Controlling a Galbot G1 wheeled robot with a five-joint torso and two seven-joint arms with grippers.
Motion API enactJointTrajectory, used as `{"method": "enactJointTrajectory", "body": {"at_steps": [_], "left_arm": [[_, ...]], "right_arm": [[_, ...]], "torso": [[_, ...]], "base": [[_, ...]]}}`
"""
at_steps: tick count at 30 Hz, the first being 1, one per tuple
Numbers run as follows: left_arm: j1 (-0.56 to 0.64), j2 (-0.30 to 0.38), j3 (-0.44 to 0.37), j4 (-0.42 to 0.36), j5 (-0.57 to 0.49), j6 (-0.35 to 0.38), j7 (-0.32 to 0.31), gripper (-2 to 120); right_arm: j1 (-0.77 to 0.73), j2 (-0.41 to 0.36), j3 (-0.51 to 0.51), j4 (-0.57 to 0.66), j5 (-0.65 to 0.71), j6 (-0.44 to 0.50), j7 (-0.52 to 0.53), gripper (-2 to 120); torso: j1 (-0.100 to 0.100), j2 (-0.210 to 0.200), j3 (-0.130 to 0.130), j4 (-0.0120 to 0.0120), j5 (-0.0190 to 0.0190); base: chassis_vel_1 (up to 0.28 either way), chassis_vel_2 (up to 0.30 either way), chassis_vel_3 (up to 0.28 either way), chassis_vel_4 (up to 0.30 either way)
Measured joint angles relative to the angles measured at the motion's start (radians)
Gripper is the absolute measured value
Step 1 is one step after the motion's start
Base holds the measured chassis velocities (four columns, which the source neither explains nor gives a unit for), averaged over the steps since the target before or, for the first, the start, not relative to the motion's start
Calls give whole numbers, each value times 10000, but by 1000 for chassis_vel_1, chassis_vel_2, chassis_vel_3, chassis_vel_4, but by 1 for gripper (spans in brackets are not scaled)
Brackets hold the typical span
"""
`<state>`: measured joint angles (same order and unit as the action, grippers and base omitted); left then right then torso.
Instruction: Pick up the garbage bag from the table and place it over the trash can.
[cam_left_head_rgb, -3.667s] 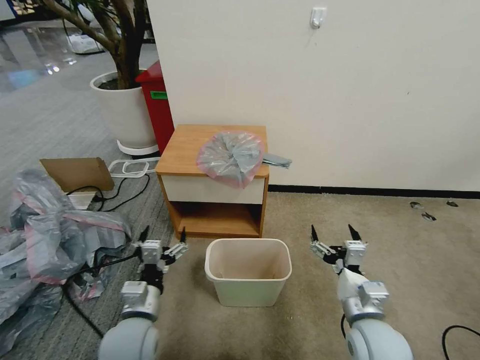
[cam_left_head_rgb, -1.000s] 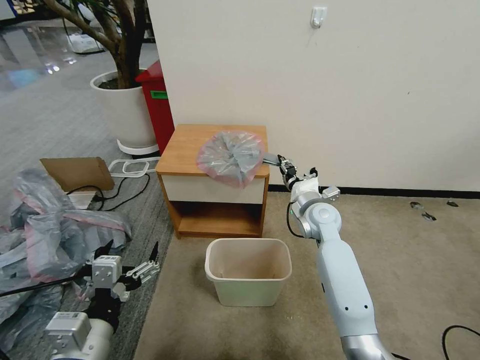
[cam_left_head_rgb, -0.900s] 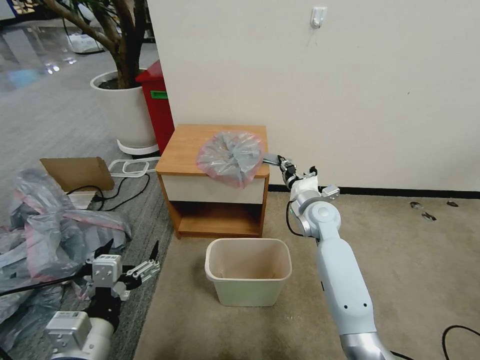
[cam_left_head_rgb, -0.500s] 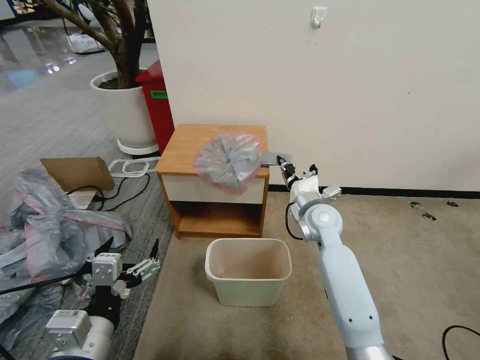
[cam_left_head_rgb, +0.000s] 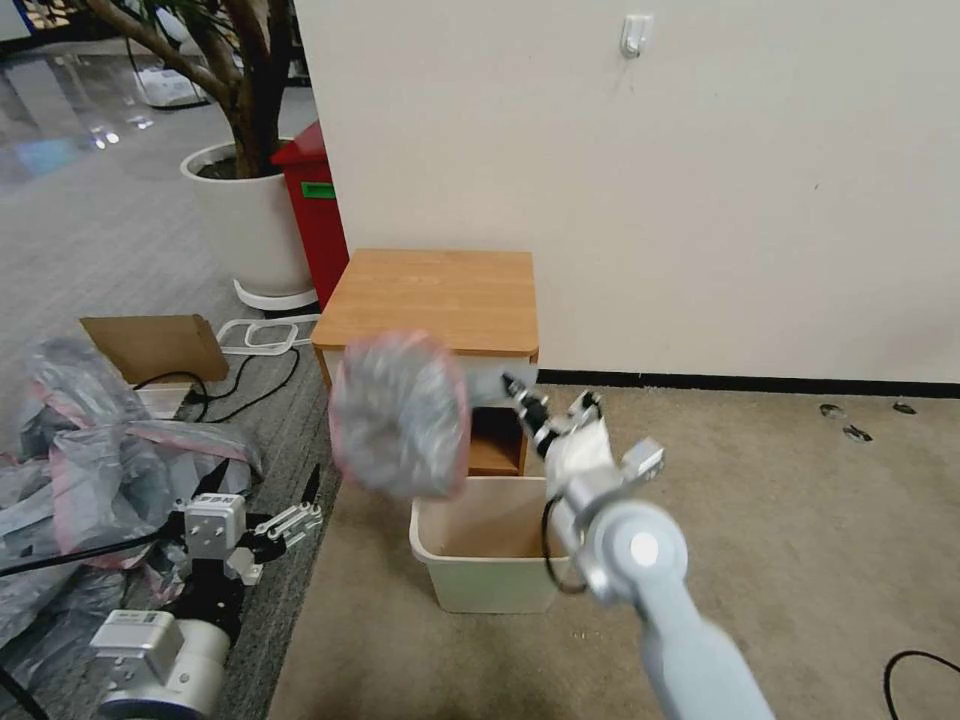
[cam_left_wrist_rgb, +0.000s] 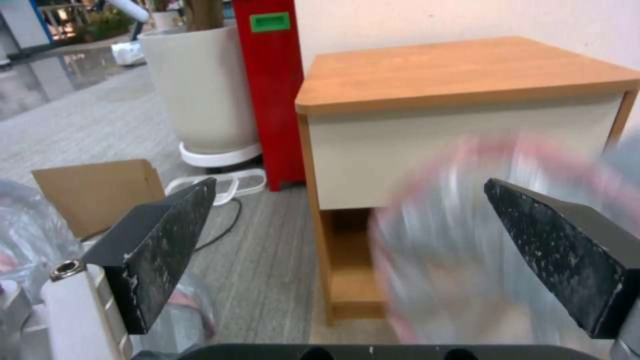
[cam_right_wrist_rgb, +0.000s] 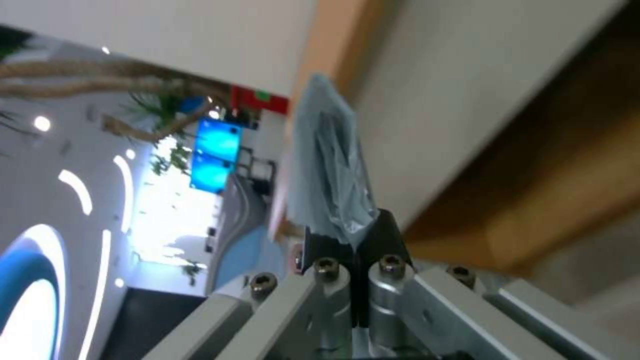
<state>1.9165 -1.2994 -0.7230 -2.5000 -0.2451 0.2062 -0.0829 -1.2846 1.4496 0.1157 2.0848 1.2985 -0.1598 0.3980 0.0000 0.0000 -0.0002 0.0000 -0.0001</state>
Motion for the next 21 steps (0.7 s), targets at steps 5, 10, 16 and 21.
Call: {"method": "enactJointTrajectory", "body": {"at_steps": [5,10,16,21], "left_arm": [[-68,48,-35,12,-121,-1,-4,100],[-136,48,-4,96,-138,-28,-10,100],[-219,63,44,196,-140,-52,-11,100],[-353,105,131,375,-140,-67,-11,100]], "right_arm": [[-938,-101,-63,-2,-709,-58,8,0],[-1546,-254,266,-210,-1316,-77,-13,0],[-1893,-350,594,-394,-1925,-130,-61,4],[-2094,-432,752,-391,-2199,-150,-11,24]], "torso": [[0,0,0,0,1],[0,0,1,0,1],[0,0,1,0,1],[0,0,1,0,2]], "base": [[0,0,0,0],[0,0,0,0],[0,0,0,0],[0,0,0,0]]}}
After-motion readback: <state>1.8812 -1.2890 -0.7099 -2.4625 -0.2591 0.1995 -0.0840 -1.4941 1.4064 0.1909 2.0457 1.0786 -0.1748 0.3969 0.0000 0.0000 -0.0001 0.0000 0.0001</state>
